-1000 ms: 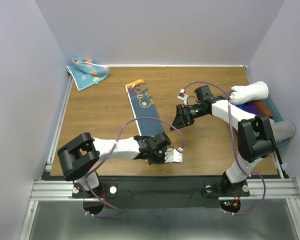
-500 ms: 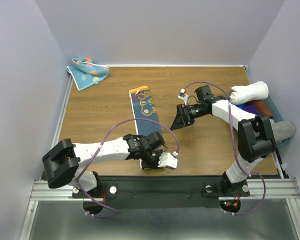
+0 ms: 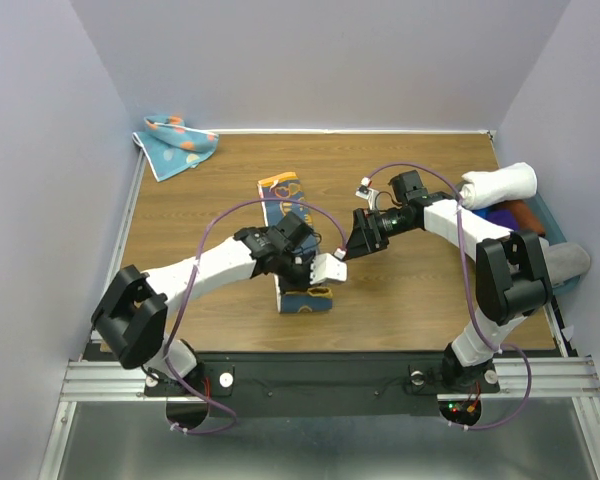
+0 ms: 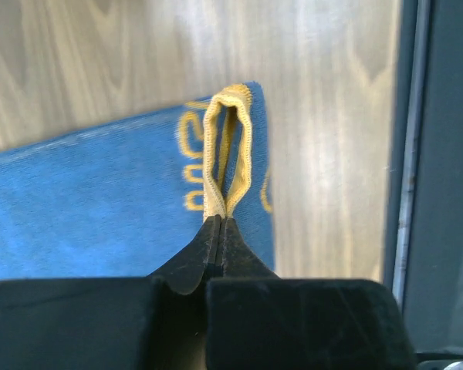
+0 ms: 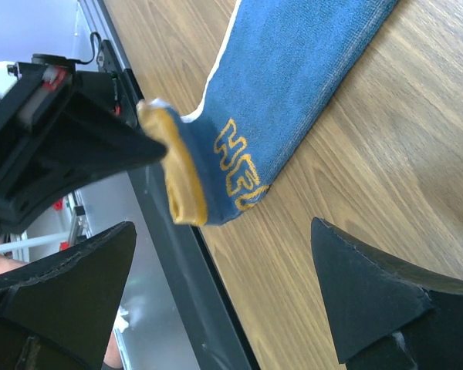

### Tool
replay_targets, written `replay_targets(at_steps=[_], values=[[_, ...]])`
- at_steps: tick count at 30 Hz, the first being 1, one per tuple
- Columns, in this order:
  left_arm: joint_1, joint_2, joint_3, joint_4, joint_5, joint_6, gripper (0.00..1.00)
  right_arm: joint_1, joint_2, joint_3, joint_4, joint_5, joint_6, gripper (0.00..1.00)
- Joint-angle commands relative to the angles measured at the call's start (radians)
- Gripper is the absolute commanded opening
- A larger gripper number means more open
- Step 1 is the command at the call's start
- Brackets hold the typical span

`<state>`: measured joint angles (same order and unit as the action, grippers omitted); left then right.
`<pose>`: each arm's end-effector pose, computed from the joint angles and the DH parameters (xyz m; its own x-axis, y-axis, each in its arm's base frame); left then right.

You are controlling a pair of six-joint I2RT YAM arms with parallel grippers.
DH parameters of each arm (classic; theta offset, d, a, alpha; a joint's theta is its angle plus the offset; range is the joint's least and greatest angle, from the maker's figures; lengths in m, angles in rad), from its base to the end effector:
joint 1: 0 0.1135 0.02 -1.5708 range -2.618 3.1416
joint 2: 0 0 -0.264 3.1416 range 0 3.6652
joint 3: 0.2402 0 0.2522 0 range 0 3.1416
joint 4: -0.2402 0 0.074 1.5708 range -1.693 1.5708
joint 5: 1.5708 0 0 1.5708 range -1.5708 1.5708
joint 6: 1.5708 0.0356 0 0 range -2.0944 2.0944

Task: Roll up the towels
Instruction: Fold the towel

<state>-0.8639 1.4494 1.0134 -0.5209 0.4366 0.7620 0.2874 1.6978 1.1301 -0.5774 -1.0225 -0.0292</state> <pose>0.1812 -0.2353 0.2396 0.2009 0.7281 -0.6554 0.9795 -0.1373 0.1476 0.3083 0.1228 0.2100 -0.8588 -0.2697 -0.4355 -0.5110 0.3923 0.7649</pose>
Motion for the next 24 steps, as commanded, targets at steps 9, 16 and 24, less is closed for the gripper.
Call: replay_targets(at_steps=[9,16,24], values=[[0.181,0.154,0.140,0.013,0.010,0.142,0.00,-0.010,0.008,0.036,-0.013,-0.031,-0.014,0.99],[0.220,0.206,0.172,0.033,0.010,0.155,0.00,-0.008,0.016,0.031,-0.018,-0.034,-0.024,0.99],[0.244,0.250,0.177,0.050,-0.001,0.169,0.00,-0.008,0.019,0.017,-0.022,-0.045,-0.035,0.99]])
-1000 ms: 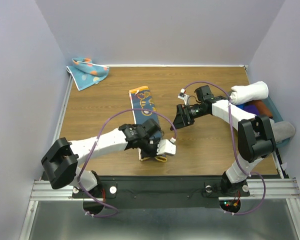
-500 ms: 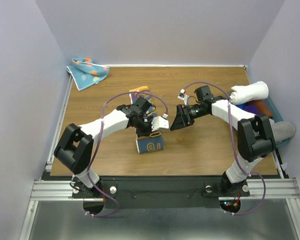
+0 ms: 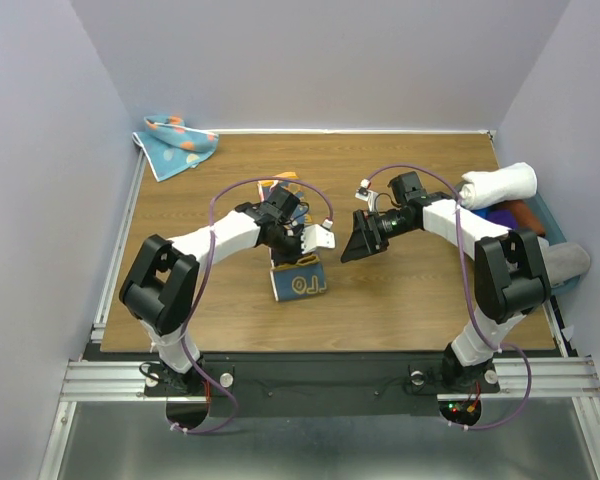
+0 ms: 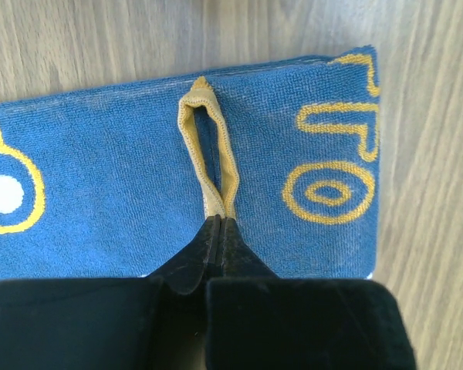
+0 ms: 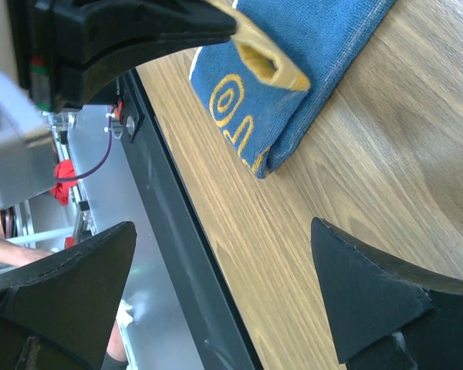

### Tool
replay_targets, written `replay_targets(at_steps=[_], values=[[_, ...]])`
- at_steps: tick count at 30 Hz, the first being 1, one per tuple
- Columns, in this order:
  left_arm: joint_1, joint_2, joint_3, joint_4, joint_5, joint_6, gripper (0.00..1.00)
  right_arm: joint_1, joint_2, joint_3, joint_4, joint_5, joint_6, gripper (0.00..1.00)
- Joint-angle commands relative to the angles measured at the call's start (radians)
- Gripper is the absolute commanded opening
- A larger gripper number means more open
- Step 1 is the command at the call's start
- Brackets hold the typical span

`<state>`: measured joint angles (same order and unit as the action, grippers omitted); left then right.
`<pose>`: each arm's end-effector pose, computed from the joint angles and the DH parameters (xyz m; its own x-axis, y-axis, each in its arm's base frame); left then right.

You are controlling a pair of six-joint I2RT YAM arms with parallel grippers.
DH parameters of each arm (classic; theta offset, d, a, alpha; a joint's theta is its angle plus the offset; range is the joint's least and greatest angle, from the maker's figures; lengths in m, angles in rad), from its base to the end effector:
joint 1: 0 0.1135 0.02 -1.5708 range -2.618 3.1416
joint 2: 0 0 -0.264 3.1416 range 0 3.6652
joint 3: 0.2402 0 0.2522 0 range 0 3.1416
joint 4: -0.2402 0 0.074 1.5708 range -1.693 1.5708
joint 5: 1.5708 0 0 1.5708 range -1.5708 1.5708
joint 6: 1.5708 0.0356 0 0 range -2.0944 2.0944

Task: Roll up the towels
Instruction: Fold the towel

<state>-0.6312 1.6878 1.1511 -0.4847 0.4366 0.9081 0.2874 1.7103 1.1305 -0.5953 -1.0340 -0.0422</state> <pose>0.2717 -0.2172 0.2114 0.1385 0.7836 -0.6056 0.9815 -0.0268 0.1898 0.3078 0.1229 0.2058 -0.8646 -0.2780 -0.4186 -0.4995 0.3851 0.7760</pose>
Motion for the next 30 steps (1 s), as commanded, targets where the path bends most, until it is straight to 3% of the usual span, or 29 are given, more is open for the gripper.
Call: replay_targets(at_steps=[1,3,7,12,16,18,24,30], values=[[0.013,0.013,0.039,0.021,-0.010,0.022,0.00,-0.010,0.006,0.017,-0.004,-0.035,-0.025,0.99],[0.018,0.016,0.047,0.026,-0.015,0.017,0.00,-0.008,0.005,0.014,-0.004,-0.038,-0.025,0.99],[0.030,0.013,0.079,0.034,-0.039,0.003,0.21,-0.008,0.005,0.008,-0.004,-0.046,-0.030,0.97],[0.051,-0.020,0.133,0.005,-0.053,-0.005,0.31,-0.010,0.011,0.009,-0.001,-0.051,-0.035,0.83],[0.068,-0.075,0.133,-0.015,-0.036,-0.055,0.33,-0.004,0.011,0.025,0.002,-0.061,-0.031,0.70],[0.080,-0.152,0.104,-0.020,0.039,-0.095,0.33,0.009,0.017,0.041,0.002,-0.060,-0.035,0.64],[0.082,-0.397,-0.183,0.156,0.076,-0.241,0.33,0.123,0.087,0.124,0.043,-0.055,-0.004,0.58],[0.126,-0.292,-0.159,0.201,0.014,-0.412,0.32,0.196,0.204,0.166,0.160,-0.015,0.086,0.56]])
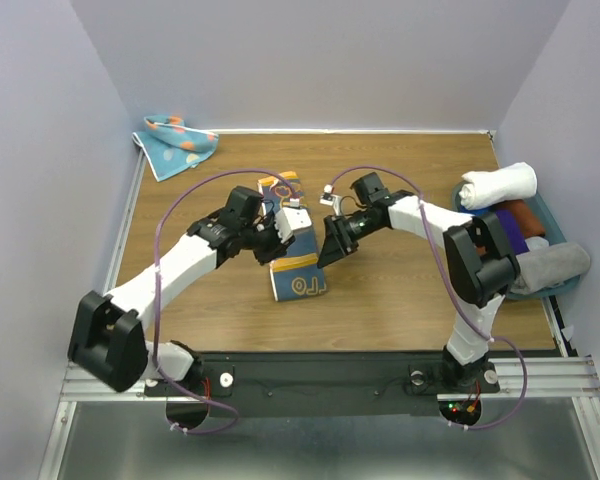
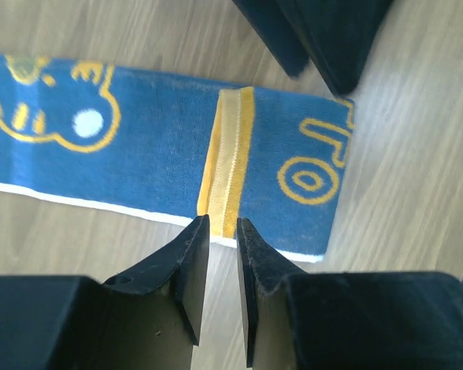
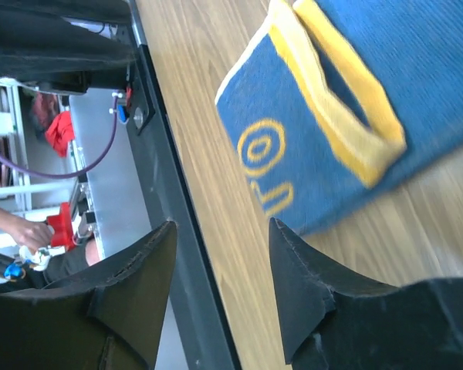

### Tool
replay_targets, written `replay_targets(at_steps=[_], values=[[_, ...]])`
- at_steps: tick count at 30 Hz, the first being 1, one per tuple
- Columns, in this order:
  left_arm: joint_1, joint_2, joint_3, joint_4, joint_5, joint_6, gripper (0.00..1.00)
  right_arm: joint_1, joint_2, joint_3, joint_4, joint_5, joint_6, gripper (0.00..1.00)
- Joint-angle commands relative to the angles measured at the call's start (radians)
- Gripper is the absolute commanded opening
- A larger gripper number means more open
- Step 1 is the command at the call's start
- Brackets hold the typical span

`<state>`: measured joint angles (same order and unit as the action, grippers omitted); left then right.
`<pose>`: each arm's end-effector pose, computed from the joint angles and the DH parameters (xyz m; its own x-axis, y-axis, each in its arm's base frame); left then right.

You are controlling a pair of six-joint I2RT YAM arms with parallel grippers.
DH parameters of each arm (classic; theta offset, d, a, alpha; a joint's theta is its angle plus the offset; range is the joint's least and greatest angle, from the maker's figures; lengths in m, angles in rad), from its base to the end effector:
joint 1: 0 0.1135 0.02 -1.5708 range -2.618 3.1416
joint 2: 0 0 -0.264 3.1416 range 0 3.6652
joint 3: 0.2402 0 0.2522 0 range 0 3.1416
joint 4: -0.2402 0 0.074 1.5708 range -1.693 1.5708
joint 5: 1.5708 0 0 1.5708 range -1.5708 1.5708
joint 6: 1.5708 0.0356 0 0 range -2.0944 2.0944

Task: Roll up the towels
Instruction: Fold the towel, then roll the towel

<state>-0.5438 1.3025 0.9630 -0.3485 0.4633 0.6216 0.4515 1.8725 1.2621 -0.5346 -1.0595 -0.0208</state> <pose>0.2337 -0.1599 0.2758 -0.0002 0.6089 -0.7933 0.9329 0.2858 0.2192 0.3206 0.1899 0.1911 -0.8081 -0.4031 -0.4295 -0.5545 0.2748 0.7855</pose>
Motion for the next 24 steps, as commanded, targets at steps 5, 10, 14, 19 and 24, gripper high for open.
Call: replay_targets(at_steps=[5,10,14,19,24], values=[[0.174,0.283,0.155,0.104,0.073,-0.233,0.30,0.052,0.106,-0.053,0.273,0.032,0.179,0.51],[0.206,0.475,0.315,0.115,0.104,-0.253,0.29,0.052,0.134,-0.115,0.369,0.101,0.266,0.45],[0.215,0.607,0.408,0.140,0.109,-0.267,0.28,0.052,0.157,-0.113,0.393,0.133,0.314,0.35],[0.235,0.742,0.534,0.118,0.100,-0.276,0.27,0.050,0.165,-0.112,0.400,0.161,0.341,0.19],[0.272,0.764,0.612,0.060,0.106,-0.231,0.27,0.052,0.097,-0.124,0.401,0.142,0.367,0.16]])
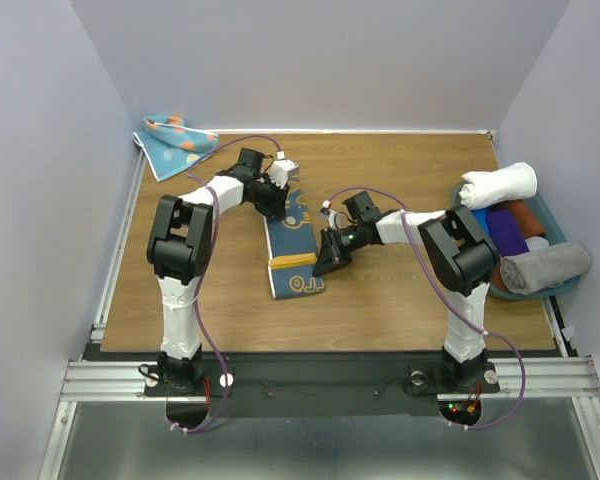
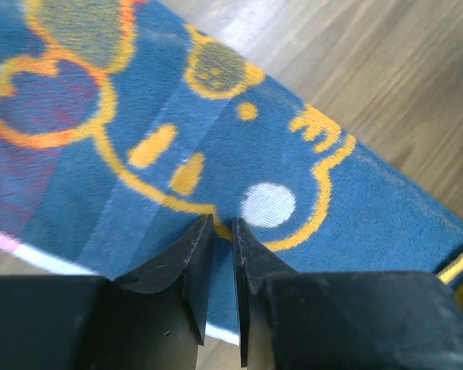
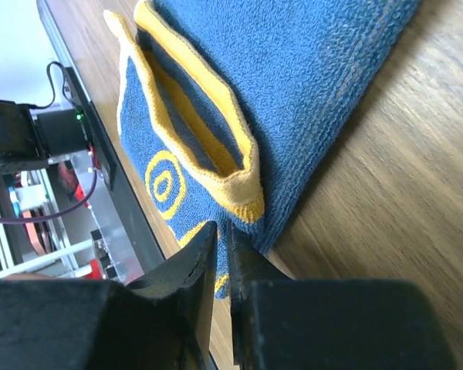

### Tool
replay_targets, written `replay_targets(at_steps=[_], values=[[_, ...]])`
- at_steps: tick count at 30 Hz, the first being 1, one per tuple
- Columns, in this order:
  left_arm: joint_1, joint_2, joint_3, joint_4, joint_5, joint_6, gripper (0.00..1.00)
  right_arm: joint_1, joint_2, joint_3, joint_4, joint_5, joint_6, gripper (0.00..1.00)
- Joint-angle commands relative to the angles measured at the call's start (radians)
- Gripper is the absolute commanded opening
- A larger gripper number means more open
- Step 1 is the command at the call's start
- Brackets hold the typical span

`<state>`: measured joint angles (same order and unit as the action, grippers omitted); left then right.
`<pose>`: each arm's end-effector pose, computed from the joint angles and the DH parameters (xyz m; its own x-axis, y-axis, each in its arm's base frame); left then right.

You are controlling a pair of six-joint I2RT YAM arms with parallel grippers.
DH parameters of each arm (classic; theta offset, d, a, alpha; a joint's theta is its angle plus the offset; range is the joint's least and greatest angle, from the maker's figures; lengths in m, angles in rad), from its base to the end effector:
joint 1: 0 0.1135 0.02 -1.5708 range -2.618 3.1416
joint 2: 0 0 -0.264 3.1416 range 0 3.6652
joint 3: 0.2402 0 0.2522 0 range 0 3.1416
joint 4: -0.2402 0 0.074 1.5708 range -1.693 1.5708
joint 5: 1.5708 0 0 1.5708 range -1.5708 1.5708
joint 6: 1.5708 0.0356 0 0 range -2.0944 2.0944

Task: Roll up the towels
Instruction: Roll the towel

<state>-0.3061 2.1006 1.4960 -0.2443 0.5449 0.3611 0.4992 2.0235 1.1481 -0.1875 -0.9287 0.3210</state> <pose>0.4312 -0.1556 0.1730 -0.4631 0.4632 -0.7556 0.7995 0.5864 -0.1305 0.3242 0.2093 0.1180 -0.9263 -0.2898 -0.2407 -0.3545 0.4540 0.8175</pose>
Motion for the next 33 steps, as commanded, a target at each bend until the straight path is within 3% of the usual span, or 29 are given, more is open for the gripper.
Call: replay_targets(at_steps=[1,4,6,8,10,11,13,14,19,20,24,33], values=[[0.041,-0.046,0.107,-0.065,0.035,0.050,0.28,0.004,-0.066,-0.011,0.054,-0.021,0.030,0.18],[0.047,-0.166,0.083,-0.128,0.061,0.157,0.34,0.004,-0.141,-0.013,0.053,-0.056,0.018,0.32],[0.045,-0.316,-0.023,-0.132,0.064,0.228,0.38,0.004,-0.201,-0.013,0.056,-0.055,0.018,0.46],[0.044,-0.426,-0.118,-0.124,0.070,0.277,0.65,0.004,-0.220,-0.008,0.057,-0.051,0.026,0.52],[0.013,-0.589,-0.222,-0.115,0.044,0.344,0.70,0.006,-0.218,0.004,0.060,-0.055,0.032,0.57],[-0.005,-0.644,-0.329,-0.112,0.029,0.369,0.91,0.009,-0.213,0.009,0.062,-0.053,0.035,0.60],[-0.103,-0.802,-0.484,-0.092,-0.060,0.433,0.92,0.022,-0.186,0.022,0.063,-0.048,0.036,0.59],[-0.143,-0.902,-0.537,-0.073,-0.130,0.452,0.92,0.027,-0.174,0.028,0.066,-0.048,0.038,0.52],[-0.428,-1.077,-0.795,0.025,-0.351,0.469,0.91,0.070,-0.085,0.061,0.074,-0.036,0.038,0.43],[-0.505,-1.079,-0.844,0.040,-0.403,0.460,0.90,0.070,-0.050,0.070,0.074,-0.033,0.038,0.43],[-0.628,-1.033,-0.911,0.126,-0.515,0.408,0.89,0.070,0.029,0.078,0.083,-0.004,0.052,0.36],[-0.739,-0.863,-0.979,0.335,-0.660,0.394,0.86,0.070,0.070,0.036,0.091,0.021,0.079,0.33]])
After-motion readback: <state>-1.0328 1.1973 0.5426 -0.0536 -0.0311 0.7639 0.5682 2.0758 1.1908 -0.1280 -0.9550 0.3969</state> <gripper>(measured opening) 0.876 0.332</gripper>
